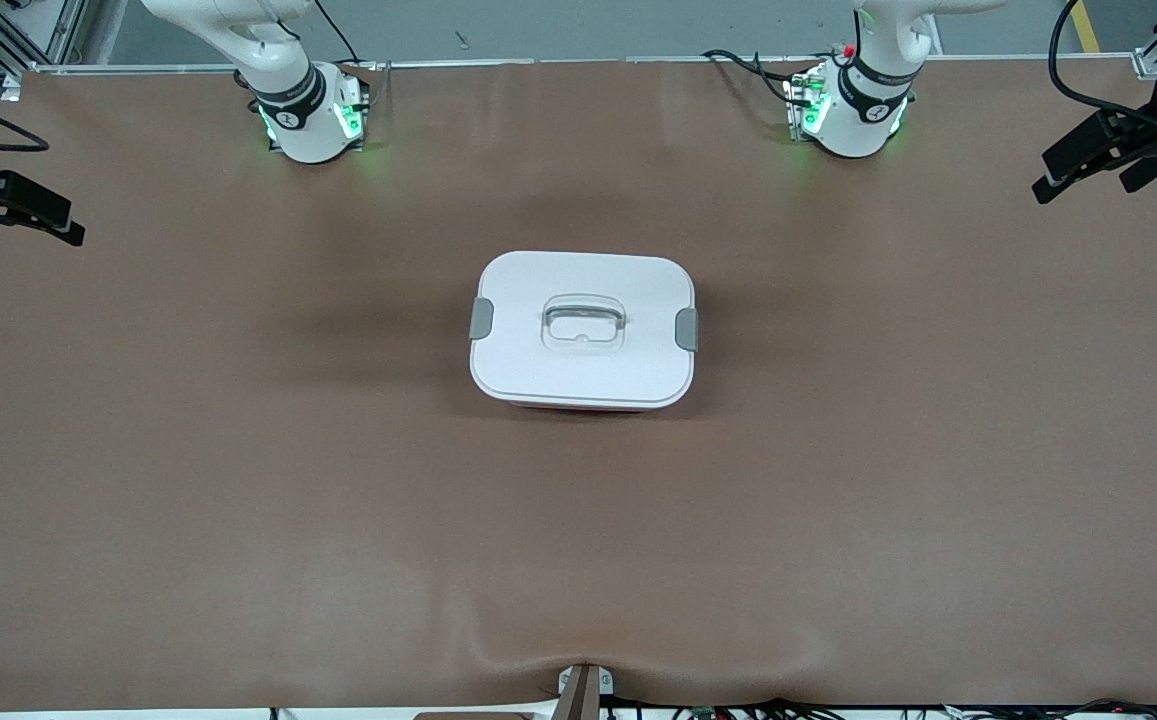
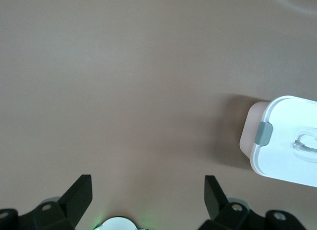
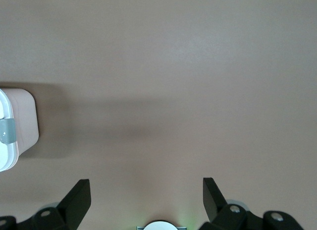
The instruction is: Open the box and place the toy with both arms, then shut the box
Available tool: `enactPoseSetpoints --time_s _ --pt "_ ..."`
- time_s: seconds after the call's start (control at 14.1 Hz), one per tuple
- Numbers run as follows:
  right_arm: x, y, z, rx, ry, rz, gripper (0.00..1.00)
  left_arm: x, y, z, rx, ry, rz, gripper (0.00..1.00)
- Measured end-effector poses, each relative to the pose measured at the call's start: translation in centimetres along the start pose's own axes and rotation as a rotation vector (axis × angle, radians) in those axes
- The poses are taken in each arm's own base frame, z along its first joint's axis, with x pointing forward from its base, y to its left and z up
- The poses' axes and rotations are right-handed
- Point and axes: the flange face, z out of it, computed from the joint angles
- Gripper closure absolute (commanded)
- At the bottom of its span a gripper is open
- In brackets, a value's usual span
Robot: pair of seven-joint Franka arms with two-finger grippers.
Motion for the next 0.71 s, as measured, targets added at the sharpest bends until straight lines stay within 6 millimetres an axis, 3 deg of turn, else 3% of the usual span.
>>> enactPoseSetpoints --time_s 0.71 --pt "0.0 -0.1 0.0 0.000 0.000 -0.001 0.00 2.1 -1.4 1.7 0.012 0.006 0.105 0.00"
